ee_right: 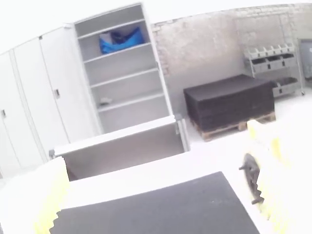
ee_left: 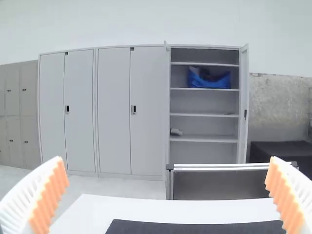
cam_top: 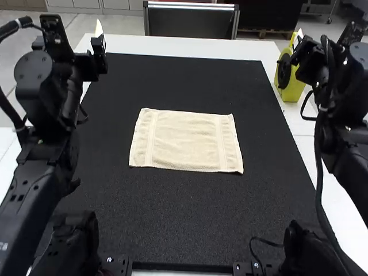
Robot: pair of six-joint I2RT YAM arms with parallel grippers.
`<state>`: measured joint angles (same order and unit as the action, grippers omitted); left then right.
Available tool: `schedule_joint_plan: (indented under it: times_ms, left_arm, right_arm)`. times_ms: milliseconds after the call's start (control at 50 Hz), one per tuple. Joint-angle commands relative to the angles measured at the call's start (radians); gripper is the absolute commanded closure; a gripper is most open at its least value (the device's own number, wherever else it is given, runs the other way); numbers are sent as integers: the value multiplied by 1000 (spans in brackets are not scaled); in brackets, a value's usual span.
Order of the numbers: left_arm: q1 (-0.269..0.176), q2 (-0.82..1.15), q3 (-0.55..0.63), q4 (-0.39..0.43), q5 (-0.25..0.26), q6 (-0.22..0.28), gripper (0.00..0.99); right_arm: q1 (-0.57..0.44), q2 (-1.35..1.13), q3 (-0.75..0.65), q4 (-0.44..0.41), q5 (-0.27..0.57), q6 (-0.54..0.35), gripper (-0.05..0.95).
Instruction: Fold the towel.
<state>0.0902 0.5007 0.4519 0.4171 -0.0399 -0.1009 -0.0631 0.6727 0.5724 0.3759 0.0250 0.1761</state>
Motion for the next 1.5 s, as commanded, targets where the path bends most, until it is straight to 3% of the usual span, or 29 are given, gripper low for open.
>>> schedule_joint_plan:
  times_ms: [0, 160, 320, 460, 620, 700, 820, 920, 1060, 1200, 1400, 1480]
  left_arm:
    - [-9, 102, 105, 8, -46, -62, 36]
    - [-30, 257, 238, -37, -112, -88, 36]
    - [-99, 369, 343, -110, -152, -115, 36]
    - [-170, 424, 372, -126, -221, -115, 36]
    - [-158, 461, 383, -163, -238, -114, 39]
    - [-158, 490, 384, -179, -275, -111, 41]
    - [-159, 532, 389, -207, -278, -109, 41]
    - [-164, 564, 393, -209, -272, -109, 41]
    - [-188, 585, 401, -209, -270, -123, 41]
    - [-185, 598, 386, -225, -268, -157, 39]
    - [-170, 607, 355, -187, -265, -158, 39]
    - [-164, 624, 355, -170, -265, -137, 39]
  right_arm:
    - [26, 57, 83, 12, 56, 26, 0]
    - [52, 122, 118, 4, 85, 26, 2]
    - [80, 214, 158, -25, 81, 26, 2]
    - [120, 306, 221, -45, 85, 26, -2]
    - [155, 395, 294, -111, 84, 28, -3]
    - [172, 407, 308, -124, 78, 28, -3]
    - [194, 412, 328, -146, 75, 20, 2]
    - [178, 412, 346, -161, -108, 43, 7]
    - [161, 427, 366, -161, -106, 132, 10]
    - [149, 462, 360, -150, -100, 128, 11]
    - [148, 561, 379, -206, -117, 108, 10]
    - [151, 588, 383, -212, -122, 106, 10]
